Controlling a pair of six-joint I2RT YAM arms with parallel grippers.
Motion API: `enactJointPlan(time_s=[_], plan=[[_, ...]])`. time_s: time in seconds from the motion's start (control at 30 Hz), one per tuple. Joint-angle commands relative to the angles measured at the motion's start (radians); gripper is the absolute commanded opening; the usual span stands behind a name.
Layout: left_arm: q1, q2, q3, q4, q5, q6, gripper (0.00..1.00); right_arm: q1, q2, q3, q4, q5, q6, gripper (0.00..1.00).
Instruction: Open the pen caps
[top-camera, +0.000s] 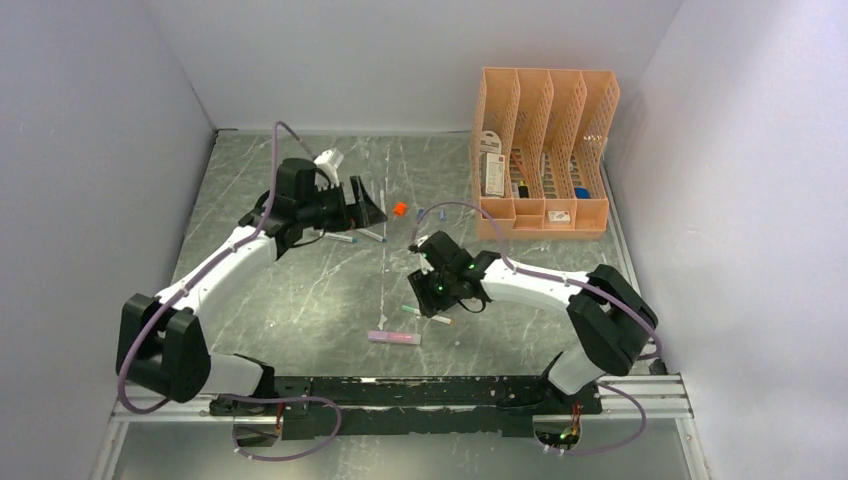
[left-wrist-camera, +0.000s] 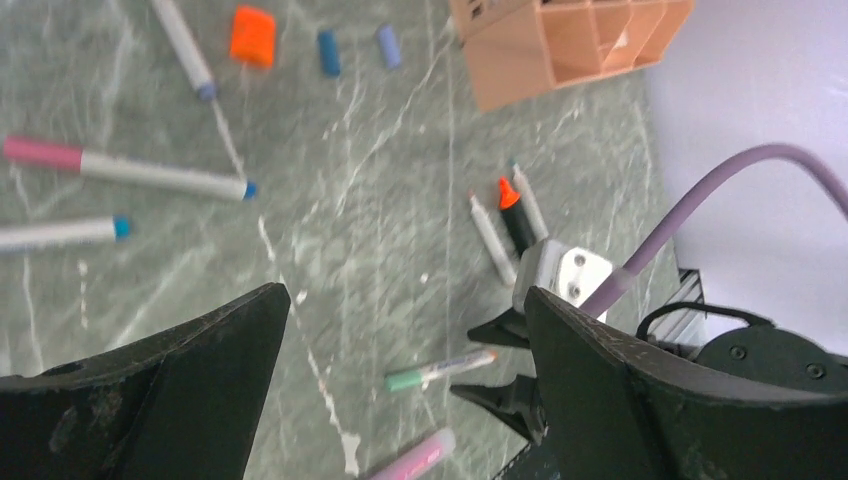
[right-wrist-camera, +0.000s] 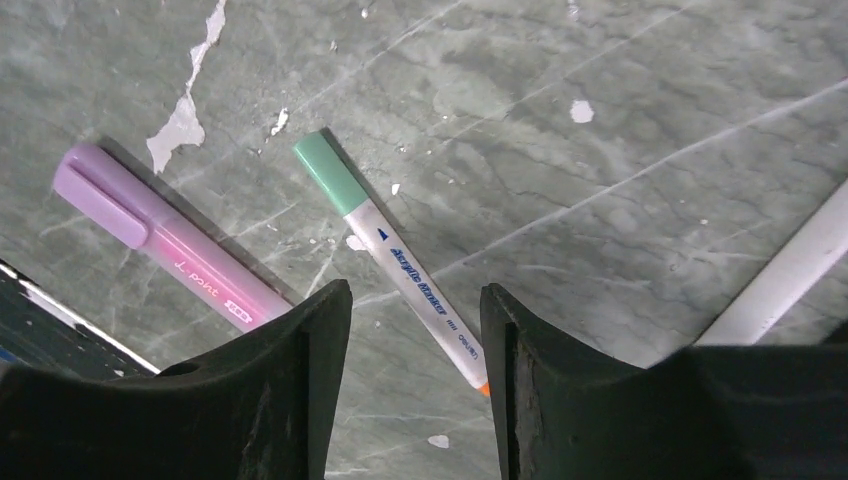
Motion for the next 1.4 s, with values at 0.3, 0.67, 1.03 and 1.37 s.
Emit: enactJointPlan(time_s=[0.3, 0.67, 1.03, 1.37], plan=[[0.03, -0.101, -0.093, -0.041, 0.036, 0.02, 1.0, 0.106, 0.196, 0.091, -0.099, 0.213, -0.021, 0.41], [0.032, -0.101, -0.111, 0.031, 0.098, -0.016, 1.0, 0.087, 0.126, 0.105, -0.111, 0.197, 0.029, 0.0], [-0.013, -0.03, -0.242, 0.396, 0.295, -0.252, 0.97, -0.238, -0.181, 0.079, 0.086, -0.32, 0.167, 0.0], [-0.153, 0.056, -0.241, 0.548, 0.205, -0.329, 0.97, -0.251, -0.19, 0.049, 0.23, -0.478, 0.282, 0.0]])
